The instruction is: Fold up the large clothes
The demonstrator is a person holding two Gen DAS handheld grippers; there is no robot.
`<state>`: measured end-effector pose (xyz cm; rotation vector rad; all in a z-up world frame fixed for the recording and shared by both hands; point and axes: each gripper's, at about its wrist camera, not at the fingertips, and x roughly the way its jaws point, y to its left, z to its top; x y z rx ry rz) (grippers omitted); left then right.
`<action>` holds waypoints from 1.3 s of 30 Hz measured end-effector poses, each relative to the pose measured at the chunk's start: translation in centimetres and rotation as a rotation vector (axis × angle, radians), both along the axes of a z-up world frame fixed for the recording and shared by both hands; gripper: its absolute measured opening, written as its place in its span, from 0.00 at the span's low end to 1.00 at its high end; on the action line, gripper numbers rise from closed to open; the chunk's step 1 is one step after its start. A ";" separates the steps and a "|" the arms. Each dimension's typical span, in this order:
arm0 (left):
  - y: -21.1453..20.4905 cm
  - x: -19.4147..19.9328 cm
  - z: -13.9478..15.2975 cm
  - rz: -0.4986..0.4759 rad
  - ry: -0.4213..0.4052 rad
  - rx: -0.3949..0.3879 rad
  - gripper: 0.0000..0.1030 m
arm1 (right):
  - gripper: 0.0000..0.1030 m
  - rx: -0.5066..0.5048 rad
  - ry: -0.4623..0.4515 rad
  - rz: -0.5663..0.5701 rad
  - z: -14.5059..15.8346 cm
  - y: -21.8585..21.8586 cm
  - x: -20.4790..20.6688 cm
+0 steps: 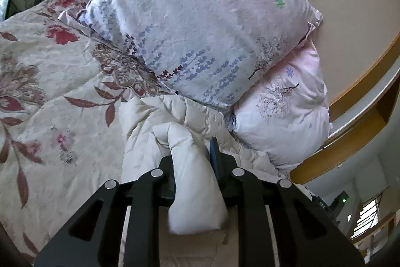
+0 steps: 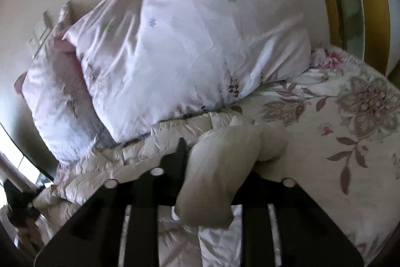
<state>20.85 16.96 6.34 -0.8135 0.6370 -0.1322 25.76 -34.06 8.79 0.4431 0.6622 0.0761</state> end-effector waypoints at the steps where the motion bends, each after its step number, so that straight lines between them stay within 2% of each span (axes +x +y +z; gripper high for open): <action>1: 0.1 0.3 0.0 -0.002 -0.002 -0.012 0.24 | 0.45 0.026 0.007 -0.007 -0.1 -0.1 0.6; 2: 0.2 0.7 -0.1 -0.003 -0.006 -0.032 0.26 | 0.53 0.045 0.009 -0.011 -0.2 -0.2 1.1; 4: 0.3 1.4 0.0 -0.001 -0.008 -0.066 0.39 | 0.63 0.087 -0.002 -0.026 0.0 -0.4 1.8; 8: 0.9 1.7 1.1 0.017 -0.054 -0.130 0.53 | 0.68 0.121 -0.077 -0.035 1.4 -0.5 2.0; 9: 1.0 1.4 1.6 0.023 -0.078 -0.132 0.62 | 0.68 0.115 -0.104 -0.036 2.0 -0.6 1.6; 10: 1.2 0.9 2.1 0.037 -0.105 -0.127 0.68 | 0.68 0.099 -0.122 -0.038 2.4 -0.7 1.2; 12: 1.4 -0.2 3.4 0.068 -0.162 -0.082 0.69 | 0.68 0.043 -0.150 -0.048 3.0 -0.8 0.4; 15: 1.0 -1.0 4.1 0.073 -0.178 -0.015 0.69 | 0.68 -0.039 -0.119 -0.088 3.1 -1.4 0.0; 21: -2.4 -0.3 3.9 0.014 -0.125 0.171 0.69 | 0.60 -0.051 0.026 -0.135 0.7 -3.5 1.0; 23: -3.3 0.2 3.2 -0.007 -0.096 0.199 0.69 | 0.57 -0.059 0.087 -0.129 -0.3 -3.5 1.9; 28: -4.5 1.4 1.8 -0.028 -0.037 0.264 0.69 | 0.53 -0.073 0.160 -0.138 -2.1 -3.5 3.0; 30: -4.6 1.8 1.2 -0.024 -0.019 0.278 0.69 | 0.44 -0.072 0.181 -0.136 -2.7 -3.6 3.3; 32: -4.6 2.1 0.6 -0.017 -0.006 0.286 0.69 | 0.22 -0.076 0.200 -0.112 -3.4 -3.3 3.7; 35: -4.7 2.6 -0.1 -0.004 0.009 0.301 0.69 | 0.13 -0.091 0.185 -0.121 -3.8 -3.0 3.6; 39: -4.9 3.1 -1.3 0.021 0.033 0.314 0.69 | 0.10 -0.088 0.173 -0.159 -4.0 -3.1 3.5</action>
